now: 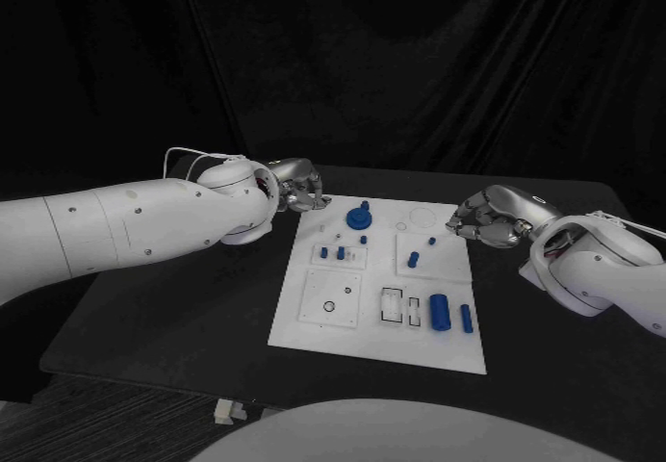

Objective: Assemble the parts on the task board

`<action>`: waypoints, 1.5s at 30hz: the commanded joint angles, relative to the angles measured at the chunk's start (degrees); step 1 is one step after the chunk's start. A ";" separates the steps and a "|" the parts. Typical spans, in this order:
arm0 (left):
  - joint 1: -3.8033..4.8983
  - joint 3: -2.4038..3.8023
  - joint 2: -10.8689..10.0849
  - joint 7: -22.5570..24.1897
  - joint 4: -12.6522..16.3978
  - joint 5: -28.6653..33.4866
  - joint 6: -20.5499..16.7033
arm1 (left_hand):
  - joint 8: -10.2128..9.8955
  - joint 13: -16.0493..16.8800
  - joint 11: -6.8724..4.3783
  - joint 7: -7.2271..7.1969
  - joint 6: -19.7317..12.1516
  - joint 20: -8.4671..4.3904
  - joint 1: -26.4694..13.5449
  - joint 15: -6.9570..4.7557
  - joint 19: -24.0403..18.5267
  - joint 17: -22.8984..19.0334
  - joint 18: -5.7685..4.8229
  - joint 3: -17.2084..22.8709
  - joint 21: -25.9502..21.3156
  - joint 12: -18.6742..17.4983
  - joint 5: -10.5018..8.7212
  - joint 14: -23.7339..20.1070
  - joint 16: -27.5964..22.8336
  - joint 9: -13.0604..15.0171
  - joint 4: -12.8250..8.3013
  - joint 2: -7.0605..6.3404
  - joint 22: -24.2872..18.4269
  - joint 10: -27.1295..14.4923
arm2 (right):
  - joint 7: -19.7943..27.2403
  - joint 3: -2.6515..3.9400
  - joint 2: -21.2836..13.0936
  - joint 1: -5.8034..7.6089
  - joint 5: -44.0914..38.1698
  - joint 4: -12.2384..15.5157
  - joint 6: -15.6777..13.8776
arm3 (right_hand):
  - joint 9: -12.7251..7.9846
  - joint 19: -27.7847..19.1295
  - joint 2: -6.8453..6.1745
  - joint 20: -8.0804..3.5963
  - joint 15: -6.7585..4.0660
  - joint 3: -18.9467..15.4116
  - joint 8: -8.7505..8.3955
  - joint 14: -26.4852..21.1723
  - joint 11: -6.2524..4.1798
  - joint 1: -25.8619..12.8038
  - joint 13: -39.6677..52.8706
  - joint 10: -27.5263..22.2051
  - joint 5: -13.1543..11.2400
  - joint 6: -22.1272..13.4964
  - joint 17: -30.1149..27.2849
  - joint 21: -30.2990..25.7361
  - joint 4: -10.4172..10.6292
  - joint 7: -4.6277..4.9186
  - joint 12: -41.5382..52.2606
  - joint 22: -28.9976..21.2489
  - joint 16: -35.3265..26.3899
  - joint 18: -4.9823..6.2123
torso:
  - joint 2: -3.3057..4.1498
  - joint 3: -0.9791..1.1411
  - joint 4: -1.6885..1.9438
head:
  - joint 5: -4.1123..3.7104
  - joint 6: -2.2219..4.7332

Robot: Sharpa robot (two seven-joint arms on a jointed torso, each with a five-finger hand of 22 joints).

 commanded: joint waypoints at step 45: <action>-7.33 0.05 12.67 28.53 -14.64 -25.47 -5.19 | -12.26 -63.73 0.65 -7.92 13.01 -0.19 17.32 -1.13 8.35 -10.21 1.90 2.90 10.28 -49.45 -19.88 2.21 -1.74 -51.70 -8.43 -4.98 8.73 -25.47 | 5.04 0.04 -0.82 -0.26 0.75 1.01 -5.86 | 1.06 -1.01 -1.05 -0.24 -0.71 2.98 1.17 3.12 -0.32 1.14 8.24 0.12 1.90 0.48 4.68 -3.38 0.67 -0.29 -6.11 6.76 -2.24 1.49 | 0.22 -0.14 -0.03 | -0.66 -0.01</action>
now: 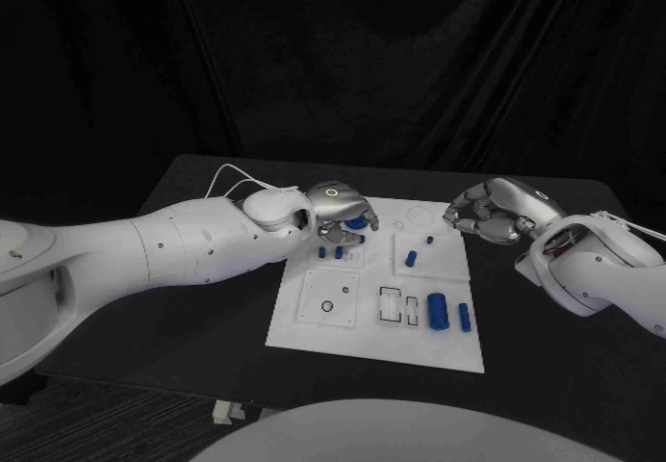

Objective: Assemble the parts on the task board

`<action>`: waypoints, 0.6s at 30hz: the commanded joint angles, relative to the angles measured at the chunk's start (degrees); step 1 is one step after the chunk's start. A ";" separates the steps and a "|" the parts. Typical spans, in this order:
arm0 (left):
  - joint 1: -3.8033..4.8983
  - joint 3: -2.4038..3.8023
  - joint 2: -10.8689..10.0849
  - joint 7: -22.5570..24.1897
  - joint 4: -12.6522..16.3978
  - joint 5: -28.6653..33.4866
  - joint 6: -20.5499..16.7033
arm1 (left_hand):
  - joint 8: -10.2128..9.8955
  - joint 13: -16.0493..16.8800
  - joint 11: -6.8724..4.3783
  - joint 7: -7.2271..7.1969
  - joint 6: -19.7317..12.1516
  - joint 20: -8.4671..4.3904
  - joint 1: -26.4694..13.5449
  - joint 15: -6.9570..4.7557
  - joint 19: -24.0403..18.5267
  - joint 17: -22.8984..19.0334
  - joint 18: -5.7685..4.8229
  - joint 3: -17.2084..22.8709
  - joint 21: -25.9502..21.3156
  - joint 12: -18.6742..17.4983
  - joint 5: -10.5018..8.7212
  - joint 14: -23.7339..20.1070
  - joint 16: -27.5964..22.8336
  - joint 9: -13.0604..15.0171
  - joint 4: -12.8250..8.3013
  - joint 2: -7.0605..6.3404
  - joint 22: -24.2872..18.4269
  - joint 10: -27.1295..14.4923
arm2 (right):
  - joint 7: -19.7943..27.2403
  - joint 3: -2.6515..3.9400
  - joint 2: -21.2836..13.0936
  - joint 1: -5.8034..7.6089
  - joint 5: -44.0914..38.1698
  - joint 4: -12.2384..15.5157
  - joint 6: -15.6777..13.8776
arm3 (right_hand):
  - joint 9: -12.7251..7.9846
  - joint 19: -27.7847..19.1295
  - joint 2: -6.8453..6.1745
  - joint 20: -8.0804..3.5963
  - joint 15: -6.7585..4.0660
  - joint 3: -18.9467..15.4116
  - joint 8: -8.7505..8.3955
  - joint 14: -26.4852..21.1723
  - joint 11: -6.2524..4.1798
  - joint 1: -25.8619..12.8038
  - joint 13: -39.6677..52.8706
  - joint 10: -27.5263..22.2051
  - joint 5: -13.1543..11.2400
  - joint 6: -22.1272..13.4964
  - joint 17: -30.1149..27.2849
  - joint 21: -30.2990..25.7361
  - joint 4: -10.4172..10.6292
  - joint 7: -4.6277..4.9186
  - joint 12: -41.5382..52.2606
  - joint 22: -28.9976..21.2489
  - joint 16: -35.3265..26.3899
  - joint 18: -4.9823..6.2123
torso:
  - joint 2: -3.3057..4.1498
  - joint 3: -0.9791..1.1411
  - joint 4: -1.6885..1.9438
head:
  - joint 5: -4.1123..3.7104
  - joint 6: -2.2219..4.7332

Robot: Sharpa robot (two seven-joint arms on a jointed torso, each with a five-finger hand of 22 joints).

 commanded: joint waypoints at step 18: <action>-0.83 0.06 3.12 -1.44 -3.88 -0.52 3.32 | 0.05 -2.28 -0.06 2.59 2.24 0.05 -0.78 -0.21 1.26 0.57 -2.46 3.83 1.21 -0.67 1.79 0.88 1.57 -2.31 -1.73 -0.59 8.76 1.40 | -0.84 0.04 0.00 -0.16 0.19 -0.14 0.29 | 0.78 -0.70 -0.15 0.17 -0.71 2.26 1.14 3.01 -0.30 0.24 6.74 -0.19 0.64 0.23 4.41 -1.57 -0.05 -0.08 -4.01 6.66 -1.19 1.53 | -0.01 -0.01 -0.01 | -0.18 -0.01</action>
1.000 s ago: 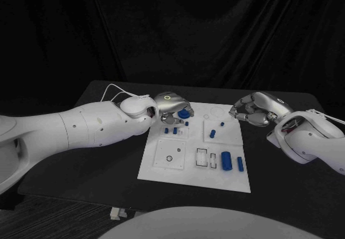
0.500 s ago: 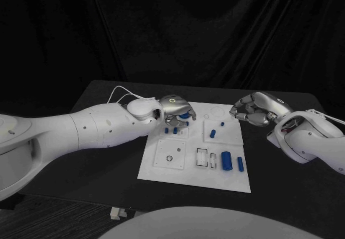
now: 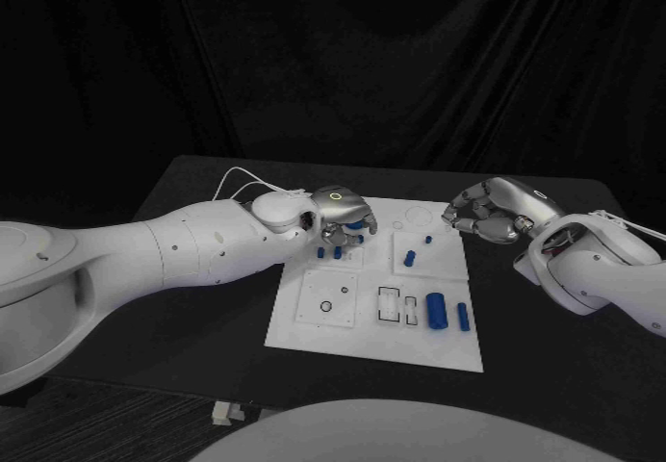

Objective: Assemble the parts on the task board

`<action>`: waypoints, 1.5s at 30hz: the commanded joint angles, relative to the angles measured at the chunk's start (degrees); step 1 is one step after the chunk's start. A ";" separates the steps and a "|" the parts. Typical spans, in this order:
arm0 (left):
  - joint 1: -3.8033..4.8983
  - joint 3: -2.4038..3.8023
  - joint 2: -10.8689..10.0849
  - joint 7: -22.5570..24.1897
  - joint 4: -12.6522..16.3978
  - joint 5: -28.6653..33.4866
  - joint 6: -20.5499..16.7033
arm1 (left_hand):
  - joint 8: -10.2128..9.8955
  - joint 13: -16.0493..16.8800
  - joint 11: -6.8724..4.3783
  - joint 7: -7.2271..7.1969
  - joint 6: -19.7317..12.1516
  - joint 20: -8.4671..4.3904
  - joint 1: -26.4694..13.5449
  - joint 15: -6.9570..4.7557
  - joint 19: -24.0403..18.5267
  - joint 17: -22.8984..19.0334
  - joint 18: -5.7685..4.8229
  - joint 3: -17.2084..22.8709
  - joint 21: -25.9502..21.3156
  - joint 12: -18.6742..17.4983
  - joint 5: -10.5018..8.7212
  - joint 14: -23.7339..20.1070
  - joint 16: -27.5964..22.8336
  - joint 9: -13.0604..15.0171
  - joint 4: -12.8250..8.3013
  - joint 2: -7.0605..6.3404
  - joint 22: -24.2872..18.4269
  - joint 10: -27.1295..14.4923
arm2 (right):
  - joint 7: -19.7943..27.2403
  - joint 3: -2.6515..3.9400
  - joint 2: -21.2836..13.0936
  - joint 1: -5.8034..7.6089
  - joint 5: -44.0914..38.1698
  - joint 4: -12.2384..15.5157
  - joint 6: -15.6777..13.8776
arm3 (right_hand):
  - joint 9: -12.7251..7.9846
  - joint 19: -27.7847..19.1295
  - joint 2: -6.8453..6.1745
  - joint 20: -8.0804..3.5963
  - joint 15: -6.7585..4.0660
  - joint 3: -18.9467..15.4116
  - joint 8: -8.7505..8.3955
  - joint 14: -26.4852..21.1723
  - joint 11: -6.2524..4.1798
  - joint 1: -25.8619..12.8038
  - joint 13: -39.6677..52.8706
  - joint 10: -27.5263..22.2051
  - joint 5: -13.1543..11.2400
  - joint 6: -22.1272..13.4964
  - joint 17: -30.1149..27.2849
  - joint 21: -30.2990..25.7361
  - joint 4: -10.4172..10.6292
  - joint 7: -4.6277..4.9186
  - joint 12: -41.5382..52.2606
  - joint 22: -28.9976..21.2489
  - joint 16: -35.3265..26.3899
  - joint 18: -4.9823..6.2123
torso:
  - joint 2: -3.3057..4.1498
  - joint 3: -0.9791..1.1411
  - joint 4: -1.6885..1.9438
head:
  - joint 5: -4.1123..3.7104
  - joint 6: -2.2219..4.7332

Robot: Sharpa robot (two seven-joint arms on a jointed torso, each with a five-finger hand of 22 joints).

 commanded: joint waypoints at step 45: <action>-1.67 0.06 2.39 0.65 -3.78 -0.19 -2.26 | 2.13 -3.72 -2.03 2.32 9.95 -1.23 -1.86 -1.50 0.38 0.66 -2.44 8.36 0.70 -3.93 0.80 1.77 1.58 -1.94 -2.63 -0.01 8.75 14.26 | -0.91 0.04 -0.09 -0.40 -0.06 0.31 0.72 | 0.80 -0.52 -0.08 0.08 -0.69 2.55 0.81 2.82 -0.31 0.35 6.13 -0.64 0.71 0.20 3.98 -2.36 0.02 -0.07 -4.54 6.48 -1.65 1.64 | -0.02 0.01 0.01 | 0.11 -0.01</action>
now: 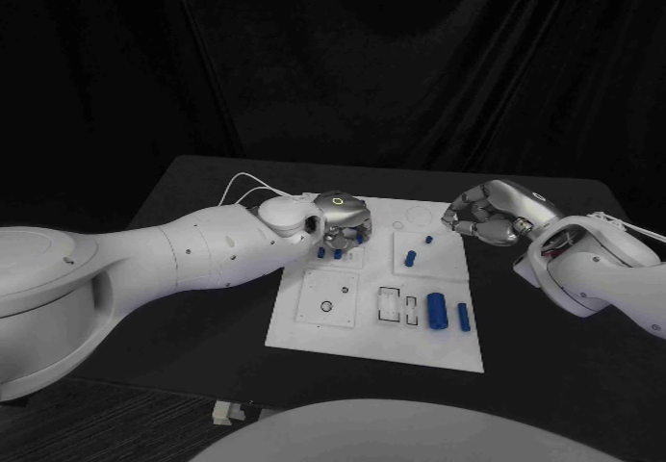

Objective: Assemble the parts on the task board

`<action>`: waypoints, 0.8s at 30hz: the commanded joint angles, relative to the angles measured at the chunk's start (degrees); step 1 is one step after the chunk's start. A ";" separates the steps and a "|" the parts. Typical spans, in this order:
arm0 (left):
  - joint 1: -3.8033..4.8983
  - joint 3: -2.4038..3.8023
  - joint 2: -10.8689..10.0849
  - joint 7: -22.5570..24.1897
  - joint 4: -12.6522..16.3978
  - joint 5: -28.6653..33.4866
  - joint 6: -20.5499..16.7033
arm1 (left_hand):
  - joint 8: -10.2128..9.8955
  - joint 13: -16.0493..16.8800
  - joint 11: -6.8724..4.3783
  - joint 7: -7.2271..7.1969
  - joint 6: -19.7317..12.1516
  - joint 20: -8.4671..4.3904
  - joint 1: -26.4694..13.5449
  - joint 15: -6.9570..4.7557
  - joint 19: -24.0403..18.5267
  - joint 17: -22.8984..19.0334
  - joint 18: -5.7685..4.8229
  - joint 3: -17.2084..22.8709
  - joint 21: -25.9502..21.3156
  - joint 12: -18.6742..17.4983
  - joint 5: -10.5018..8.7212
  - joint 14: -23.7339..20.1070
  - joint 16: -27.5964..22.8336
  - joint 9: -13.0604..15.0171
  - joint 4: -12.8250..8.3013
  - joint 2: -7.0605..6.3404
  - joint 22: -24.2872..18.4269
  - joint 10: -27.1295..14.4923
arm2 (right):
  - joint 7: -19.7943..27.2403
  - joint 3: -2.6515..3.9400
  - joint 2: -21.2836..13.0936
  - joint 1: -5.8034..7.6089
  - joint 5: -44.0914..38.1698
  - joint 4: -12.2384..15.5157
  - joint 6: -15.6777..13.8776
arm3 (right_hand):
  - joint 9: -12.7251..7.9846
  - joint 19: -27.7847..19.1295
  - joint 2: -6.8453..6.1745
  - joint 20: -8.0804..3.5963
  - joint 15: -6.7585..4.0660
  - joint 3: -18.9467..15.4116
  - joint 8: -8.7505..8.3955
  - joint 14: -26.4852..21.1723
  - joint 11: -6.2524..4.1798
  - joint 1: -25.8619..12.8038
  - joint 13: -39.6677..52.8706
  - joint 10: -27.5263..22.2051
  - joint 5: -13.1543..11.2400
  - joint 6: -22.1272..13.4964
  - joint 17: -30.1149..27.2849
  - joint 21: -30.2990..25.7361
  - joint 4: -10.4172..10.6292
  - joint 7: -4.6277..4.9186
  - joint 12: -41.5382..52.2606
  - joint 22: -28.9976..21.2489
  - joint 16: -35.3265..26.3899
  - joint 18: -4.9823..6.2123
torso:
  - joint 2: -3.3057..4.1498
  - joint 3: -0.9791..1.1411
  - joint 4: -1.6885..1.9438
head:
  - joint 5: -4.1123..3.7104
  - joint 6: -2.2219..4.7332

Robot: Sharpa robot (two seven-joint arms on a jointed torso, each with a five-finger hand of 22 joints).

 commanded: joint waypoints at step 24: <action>3.45 0.09 -12.79 1.73 14.38 -0.06 -10.75 | 0.19 -1.44 -0.22 0.56 2.99 -0.16 -1.07 -0.10 1.34 1.53 -2.51 2.44 1.11 -5.45 -2.24 3.44 0.84 -1.00 -2.44 0.18 8.72 9.31 | -1.06 0.04 -0.17 -0.34 -0.13 -0.08 0.57 | 0.82 -0.56 0.12 0.08 -0.70 2.69 0.86 2.79 -0.33 0.33 5.64 -0.66 0.74 0.27 3.92 -1.37 -0.02 -0.11 -4.06 6.46 -1.06 1.66 | -0.10 0.07 0.09 | 0.21 -0.01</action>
